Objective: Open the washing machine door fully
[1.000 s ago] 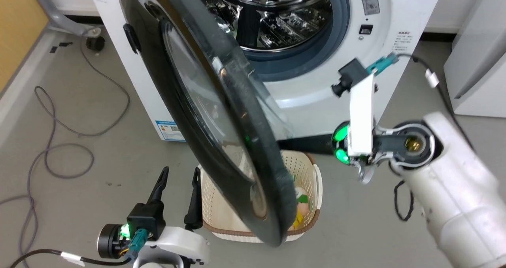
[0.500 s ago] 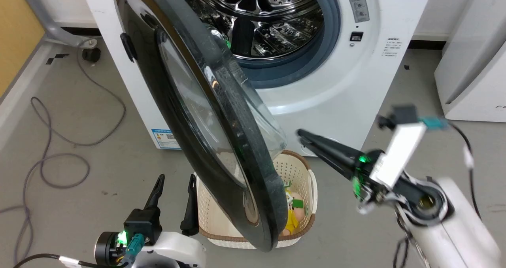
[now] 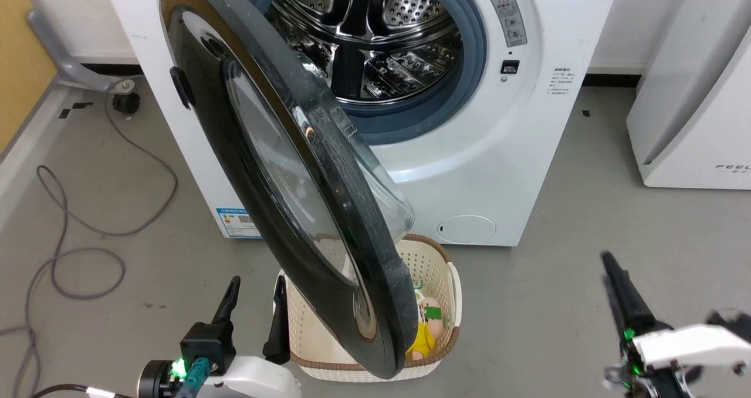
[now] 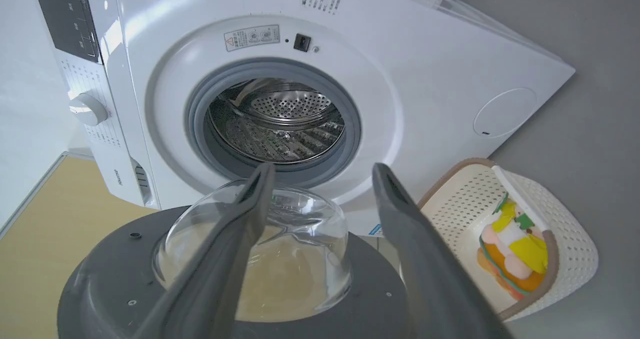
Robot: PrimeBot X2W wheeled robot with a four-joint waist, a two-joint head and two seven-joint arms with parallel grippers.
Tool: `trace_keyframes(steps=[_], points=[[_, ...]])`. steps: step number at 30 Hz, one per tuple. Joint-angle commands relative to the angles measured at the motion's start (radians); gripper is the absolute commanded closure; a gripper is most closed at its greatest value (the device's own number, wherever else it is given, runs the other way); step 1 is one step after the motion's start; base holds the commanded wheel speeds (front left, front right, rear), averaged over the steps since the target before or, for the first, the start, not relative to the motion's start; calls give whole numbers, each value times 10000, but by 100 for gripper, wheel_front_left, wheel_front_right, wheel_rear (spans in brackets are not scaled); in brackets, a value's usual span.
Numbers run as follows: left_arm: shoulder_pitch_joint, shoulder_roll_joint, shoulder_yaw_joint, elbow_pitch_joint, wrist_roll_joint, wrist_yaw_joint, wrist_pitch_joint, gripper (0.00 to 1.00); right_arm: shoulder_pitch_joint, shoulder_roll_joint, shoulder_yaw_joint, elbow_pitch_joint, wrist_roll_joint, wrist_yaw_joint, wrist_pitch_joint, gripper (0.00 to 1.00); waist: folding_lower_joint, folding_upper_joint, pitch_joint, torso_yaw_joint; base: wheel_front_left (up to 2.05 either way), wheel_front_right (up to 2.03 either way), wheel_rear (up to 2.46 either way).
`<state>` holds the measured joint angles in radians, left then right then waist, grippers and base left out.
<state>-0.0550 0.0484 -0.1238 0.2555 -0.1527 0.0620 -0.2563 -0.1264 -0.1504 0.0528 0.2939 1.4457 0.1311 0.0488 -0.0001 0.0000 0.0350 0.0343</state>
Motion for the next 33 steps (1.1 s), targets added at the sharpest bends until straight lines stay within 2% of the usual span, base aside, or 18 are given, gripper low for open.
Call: trace_keyframes(steps=[1, 6, 10, 13, 17, 18, 24, 33], points=[[162, 18, 12, 38, -3, -60, -55, 0, 254, 47, -131, 105, -468, -4, -592, 0, 1, 0, -39, -10, 0, 0, 0], [151, 18, 66, 37, 12, -73, -55, 0, 534, -210, -394, 328, -2674, -4, -2501, 0, 1, 0, -38, -53, 0, 0, 0], [159, 18, 106, 25, 32, -84, -55, 0, 597, -288, -886, 203, -5337, -4, -3034, 0, 1, 0, -31, -83, 0, 0, 0], [160, 18, 141, 18, 53, -90, -55, 0, 710, -104, -1565, -391, -7895, -4, -3094, 0, 1, 0, -33, -102, 0, 0, 0], [168, 18, 169, 24, 83, -107, -55, 0, 1108, 506, -2230, -1757, -11079, -4, -3101, 0, 1, 0, -58, -104, 0, 0, 0], [173, 18, 192, 43, 115, -131, -55, 0, 1550, 785, -2130, -2501, -12675, -4, -3103, 0, 1, 0, -82, -112, 0, 0, 0], [174, 18, 232, 45, 169, -162, -55, 0, 2172, 965, -1611, -3069, -13916, -4, -2952, 0, 1, 0, -60, -143, 0, 0, 0], [140, 18, 281, 97, 206, -190, -55, 0, 2483, 999, -948, -2442, -13898, -4, -2852, 0, 1, 0, -30, -185, 0, 0, 0]])
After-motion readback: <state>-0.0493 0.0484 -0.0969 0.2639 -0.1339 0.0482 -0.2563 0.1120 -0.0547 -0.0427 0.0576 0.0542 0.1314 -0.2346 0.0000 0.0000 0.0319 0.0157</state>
